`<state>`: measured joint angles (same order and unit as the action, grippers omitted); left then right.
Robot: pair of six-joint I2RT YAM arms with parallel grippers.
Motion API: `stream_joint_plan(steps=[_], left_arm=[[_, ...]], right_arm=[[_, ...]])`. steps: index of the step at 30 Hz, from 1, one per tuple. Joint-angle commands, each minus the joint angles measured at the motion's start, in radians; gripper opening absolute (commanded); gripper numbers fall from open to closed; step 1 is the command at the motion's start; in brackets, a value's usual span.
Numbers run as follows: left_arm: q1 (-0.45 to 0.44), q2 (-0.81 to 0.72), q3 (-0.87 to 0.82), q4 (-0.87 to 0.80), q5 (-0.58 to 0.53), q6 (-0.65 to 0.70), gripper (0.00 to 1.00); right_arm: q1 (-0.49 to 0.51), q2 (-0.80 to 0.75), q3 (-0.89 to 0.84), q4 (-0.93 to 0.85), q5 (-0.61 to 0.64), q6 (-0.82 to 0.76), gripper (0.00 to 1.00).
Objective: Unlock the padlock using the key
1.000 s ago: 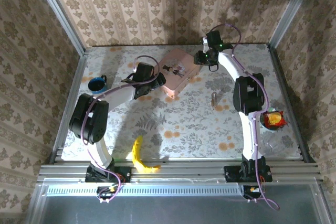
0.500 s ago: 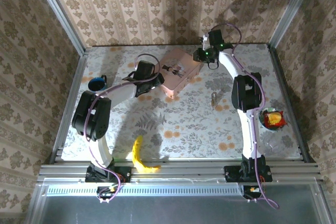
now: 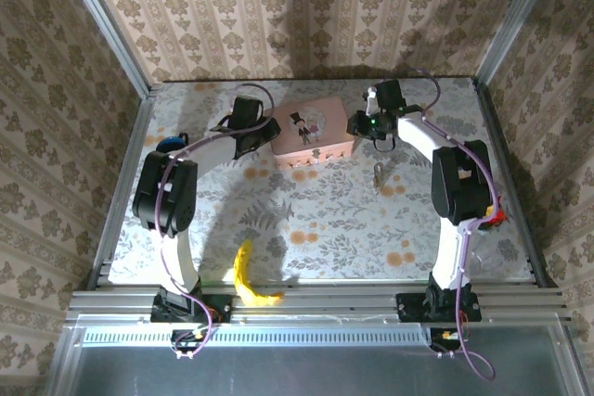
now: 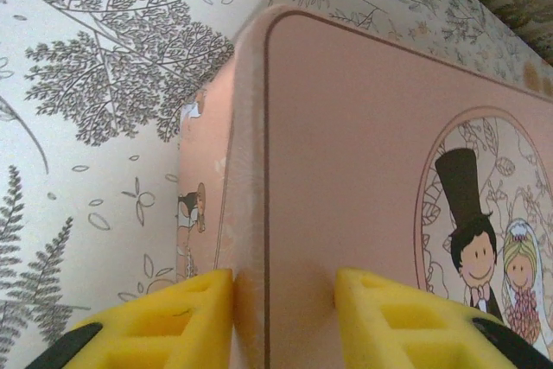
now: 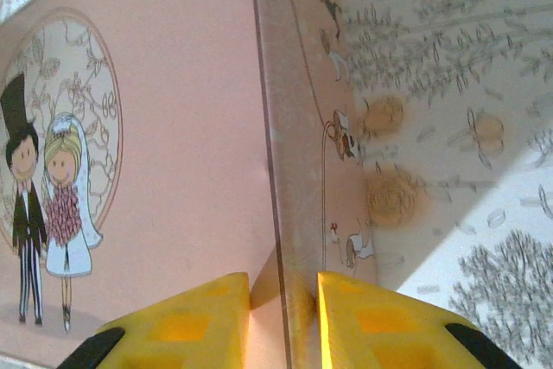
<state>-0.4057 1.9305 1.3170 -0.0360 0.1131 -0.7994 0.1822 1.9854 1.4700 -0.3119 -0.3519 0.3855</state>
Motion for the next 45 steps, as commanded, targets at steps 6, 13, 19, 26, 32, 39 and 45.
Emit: stream_joint_plan(steps=[6,13,19,26,32,39,45], left_arm=[[-0.005,0.021,0.013,0.027,0.054,0.012,0.35],[0.012,-0.003,-0.027,0.055,0.056,-0.011,0.46],[0.046,-0.106,-0.108,0.076,0.036,-0.024,0.71],[0.070,-0.289,-0.226,0.040,-0.032,-0.013,1.00],[0.071,-0.454,-0.328,-0.022,-0.118,0.013,1.00],[0.074,-0.609,-0.411,-0.072,-0.205,0.039,1.00],[0.084,-0.663,-0.436,-0.097,-0.236,0.044,1.00]], right_arm=[[0.025,-0.127,-0.141,-0.007,0.064,0.076,0.28],[0.023,-0.183,-0.128,-0.104,0.184,0.043,0.44],[0.021,-0.281,-0.182,-0.212,0.322,0.029,0.51],[0.007,-0.378,-0.340,-0.265,0.368,0.047,0.54],[0.007,-0.376,-0.458,-0.192,0.292,0.067,0.49],[0.017,-0.343,-0.491,-0.131,0.251,0.072,0.43],[0.030,-0.303,-0.466,-0.106,0.223,0.071,0.39]])
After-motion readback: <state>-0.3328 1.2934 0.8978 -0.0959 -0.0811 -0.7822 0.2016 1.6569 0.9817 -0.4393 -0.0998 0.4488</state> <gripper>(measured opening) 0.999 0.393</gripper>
